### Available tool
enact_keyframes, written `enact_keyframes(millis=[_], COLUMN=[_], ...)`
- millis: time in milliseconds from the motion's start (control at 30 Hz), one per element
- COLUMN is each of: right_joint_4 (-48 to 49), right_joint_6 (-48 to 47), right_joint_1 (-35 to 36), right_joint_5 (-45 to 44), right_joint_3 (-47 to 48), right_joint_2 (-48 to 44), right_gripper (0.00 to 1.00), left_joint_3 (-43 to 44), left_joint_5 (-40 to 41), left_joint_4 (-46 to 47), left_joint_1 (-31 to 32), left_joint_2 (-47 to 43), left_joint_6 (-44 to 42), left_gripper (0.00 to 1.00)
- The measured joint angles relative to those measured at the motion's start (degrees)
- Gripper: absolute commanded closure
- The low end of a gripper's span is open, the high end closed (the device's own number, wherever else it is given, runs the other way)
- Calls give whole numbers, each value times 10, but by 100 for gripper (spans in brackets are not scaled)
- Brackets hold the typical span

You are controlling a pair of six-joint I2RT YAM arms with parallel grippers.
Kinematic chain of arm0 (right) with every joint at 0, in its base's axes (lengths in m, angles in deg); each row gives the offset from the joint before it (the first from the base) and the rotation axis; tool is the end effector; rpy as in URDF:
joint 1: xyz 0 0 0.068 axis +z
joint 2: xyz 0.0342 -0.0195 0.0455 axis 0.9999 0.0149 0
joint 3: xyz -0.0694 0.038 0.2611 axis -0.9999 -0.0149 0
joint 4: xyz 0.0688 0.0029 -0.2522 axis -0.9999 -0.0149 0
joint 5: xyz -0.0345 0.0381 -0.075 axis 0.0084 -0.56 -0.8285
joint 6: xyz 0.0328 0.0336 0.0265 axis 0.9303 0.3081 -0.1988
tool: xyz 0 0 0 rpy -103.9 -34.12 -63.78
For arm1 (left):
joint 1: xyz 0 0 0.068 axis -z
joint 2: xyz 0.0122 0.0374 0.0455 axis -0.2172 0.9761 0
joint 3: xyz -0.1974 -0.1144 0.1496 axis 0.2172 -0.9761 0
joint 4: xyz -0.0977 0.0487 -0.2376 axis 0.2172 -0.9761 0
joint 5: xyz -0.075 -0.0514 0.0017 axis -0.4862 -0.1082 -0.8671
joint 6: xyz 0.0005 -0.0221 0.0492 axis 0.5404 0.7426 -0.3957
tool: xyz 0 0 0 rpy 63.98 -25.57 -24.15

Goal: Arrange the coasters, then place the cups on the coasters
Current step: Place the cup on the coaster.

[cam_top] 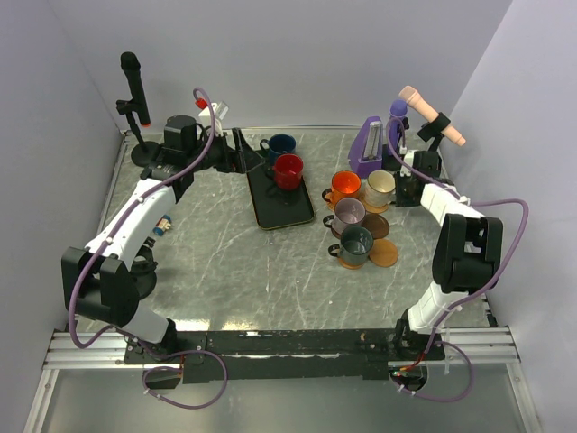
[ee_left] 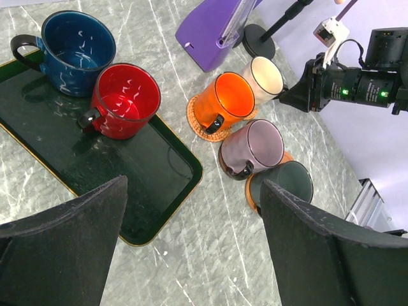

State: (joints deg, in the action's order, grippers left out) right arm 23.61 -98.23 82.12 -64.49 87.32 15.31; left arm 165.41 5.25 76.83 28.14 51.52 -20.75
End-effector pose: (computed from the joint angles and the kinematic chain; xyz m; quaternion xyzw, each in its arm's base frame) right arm 0.3582 -0.0412 0.2117 -0.0454 0.9389 -0.0145 0.3409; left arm 0.3337 -0.1129 0.3615 0.1166 0.7908 -0.3930 0.4546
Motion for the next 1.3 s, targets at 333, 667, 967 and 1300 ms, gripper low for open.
enact_keyframes(millis=[333, 667, 967, 1300], right_joint_4=[7, 19, 18, 14], right_joint_6=[-10, -5, 25, 66], right_joint_1=[0, 0, 0, 0], right_joint_5=[8, 25, 37, 61], right_joint_3=[7, -52, -78, -72], right_joint_2=[4, -82, -213, -260], right_gripper=[54, 50, 51, 51], left_joint_3=[0, 2, 124, 347], left_joint_5=[0, 32, 68, 143], left_joint_4=[0, -1, -5, -93], left_joint_1=[0, 0, 3, 10], left_joint_2=[0, 3, 140, 359], left_joint_6=[0, 4, 9, 55], left_gripper=[11, 11, 16, 25])
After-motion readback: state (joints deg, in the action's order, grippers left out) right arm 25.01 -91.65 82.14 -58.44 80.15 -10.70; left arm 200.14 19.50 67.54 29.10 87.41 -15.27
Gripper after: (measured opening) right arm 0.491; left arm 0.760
